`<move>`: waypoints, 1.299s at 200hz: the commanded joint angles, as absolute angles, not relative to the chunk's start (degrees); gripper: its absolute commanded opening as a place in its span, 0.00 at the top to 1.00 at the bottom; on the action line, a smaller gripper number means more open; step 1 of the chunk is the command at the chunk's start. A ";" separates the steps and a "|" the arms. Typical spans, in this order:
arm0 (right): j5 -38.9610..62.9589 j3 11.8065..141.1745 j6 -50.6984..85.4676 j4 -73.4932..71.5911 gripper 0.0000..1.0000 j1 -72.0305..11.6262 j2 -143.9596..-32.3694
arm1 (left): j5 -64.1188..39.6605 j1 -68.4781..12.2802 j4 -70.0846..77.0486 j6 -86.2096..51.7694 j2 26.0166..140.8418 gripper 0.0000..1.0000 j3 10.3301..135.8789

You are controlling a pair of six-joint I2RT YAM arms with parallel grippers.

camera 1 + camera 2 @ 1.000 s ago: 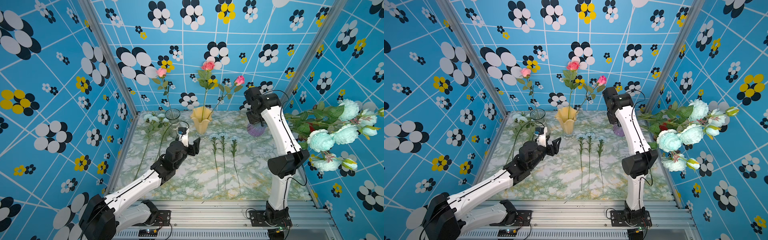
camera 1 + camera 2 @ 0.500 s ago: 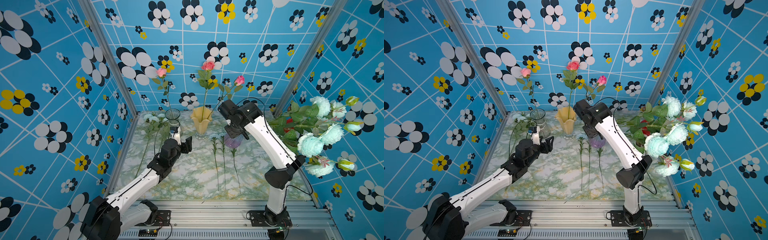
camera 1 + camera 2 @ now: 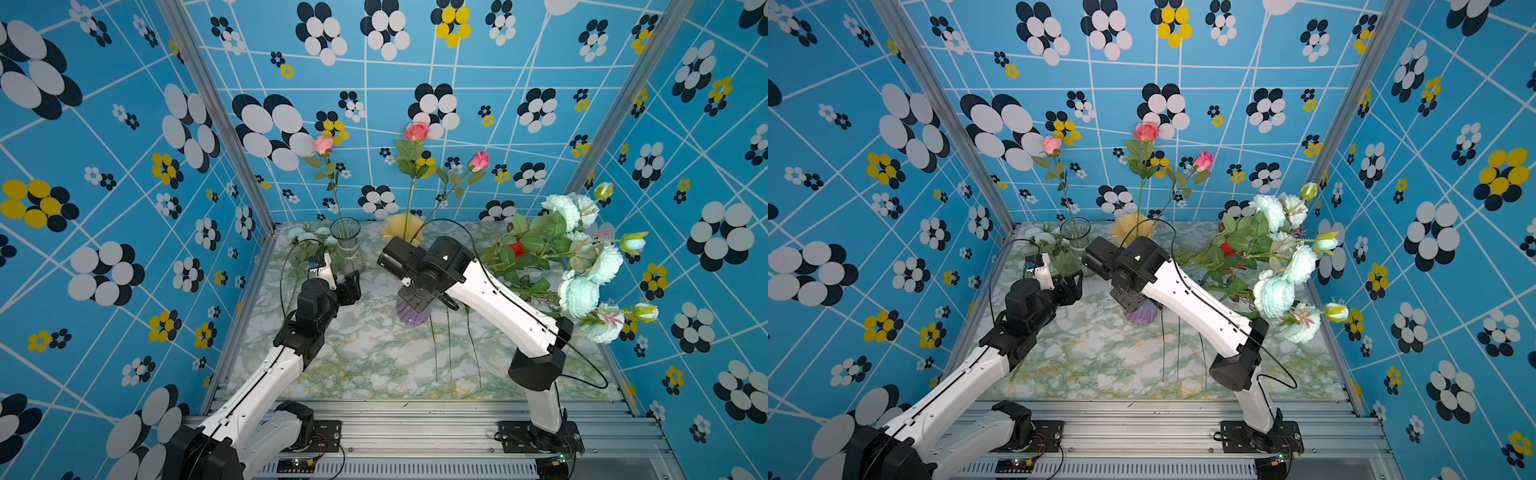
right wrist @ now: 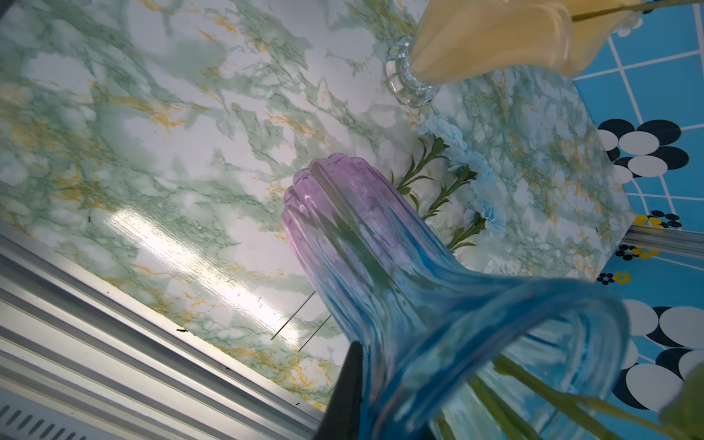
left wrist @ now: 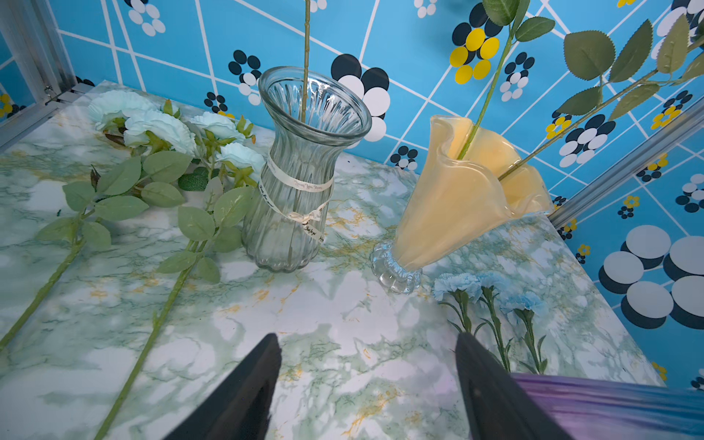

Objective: Pick out blue flowers from the vase
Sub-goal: Move the vase to the center of the board, then pick up the flower from the vase.

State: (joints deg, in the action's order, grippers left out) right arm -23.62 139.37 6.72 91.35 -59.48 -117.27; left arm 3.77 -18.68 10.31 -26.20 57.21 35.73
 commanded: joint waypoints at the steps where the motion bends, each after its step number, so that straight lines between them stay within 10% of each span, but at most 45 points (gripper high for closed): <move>1: -27.64 141.59 7.31 97.45 1.00 -61.01 -118.00 | 1.98 -17.86 8.76 -26.90 57.09 0.25 34.57; 206: -23.75 139.44 8.63 98.86 1.00 -64.76 -127.59 | 0.66 -17.22 9.41 -27.48 57.25 0.26 34.26; 260: -23.20 139.60 9.13 96.89 0.66 -64.85 -126.97 | 0.60 -17.22 9.66 -27.44 57.27 0.26 34.10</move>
State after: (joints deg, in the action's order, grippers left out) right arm -22.41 138.58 8.67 91.35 -64.73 -126.93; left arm 1.23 -17.63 9.21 -26.65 57.21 35.18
